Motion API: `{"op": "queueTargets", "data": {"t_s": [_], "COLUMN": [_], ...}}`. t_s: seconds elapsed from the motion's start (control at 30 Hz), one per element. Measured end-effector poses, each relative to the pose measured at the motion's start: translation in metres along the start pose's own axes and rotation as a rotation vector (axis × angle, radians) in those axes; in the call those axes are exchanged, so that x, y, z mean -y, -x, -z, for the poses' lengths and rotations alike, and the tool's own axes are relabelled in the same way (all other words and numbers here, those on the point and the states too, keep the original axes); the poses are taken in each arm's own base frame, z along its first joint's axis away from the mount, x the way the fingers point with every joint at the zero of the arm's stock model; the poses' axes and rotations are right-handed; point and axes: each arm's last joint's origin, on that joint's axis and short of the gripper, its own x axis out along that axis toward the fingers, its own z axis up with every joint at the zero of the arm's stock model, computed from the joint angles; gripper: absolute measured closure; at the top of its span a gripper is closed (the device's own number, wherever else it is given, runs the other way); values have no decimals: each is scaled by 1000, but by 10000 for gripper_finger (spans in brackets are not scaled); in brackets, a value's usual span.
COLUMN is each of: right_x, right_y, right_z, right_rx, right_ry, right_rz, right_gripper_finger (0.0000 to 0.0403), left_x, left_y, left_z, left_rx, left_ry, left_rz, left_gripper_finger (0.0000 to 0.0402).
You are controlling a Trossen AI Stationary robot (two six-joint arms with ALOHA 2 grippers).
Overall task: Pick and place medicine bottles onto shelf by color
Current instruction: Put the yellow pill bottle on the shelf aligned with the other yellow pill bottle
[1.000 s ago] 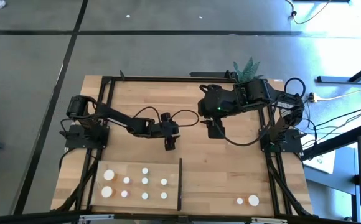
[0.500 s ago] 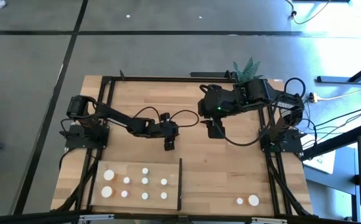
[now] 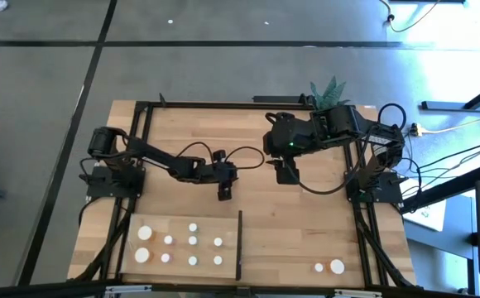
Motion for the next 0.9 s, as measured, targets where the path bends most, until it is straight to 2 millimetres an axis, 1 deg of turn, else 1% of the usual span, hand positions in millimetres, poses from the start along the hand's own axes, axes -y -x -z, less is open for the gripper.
{"op": "queueTargets", "data": {"t_s": [0.13,0.3,0.47,0.63,0.77,0.9], "right_x": [0,0,0,-3,-4,-3], "right_y": [0,0,0,0,0,0], "right_z": [0,0,0,0,0,0], "right_rx": [0,0,-2,-2,-2,-1], "right_ry": [0,4,5,33,31,31], "right_rz": [0,0,-5,-92,-124,-123], "right_gripper_finger": [155,155,155,155,155,155], "left_x": [3,10,28,51,71,89], "left_y": [18,50,83,112,124,127], "left_z": [-9,-10,-10,-11,-8,-5], "left_rx": [30,-7,-11,49,83,118], "left_ry": [-8,-54,-99,-155,-199,-226], "left_rz": [29,71,196,353,425,474], "left_gripper_finger": [297,297,297,297,297,297]}}
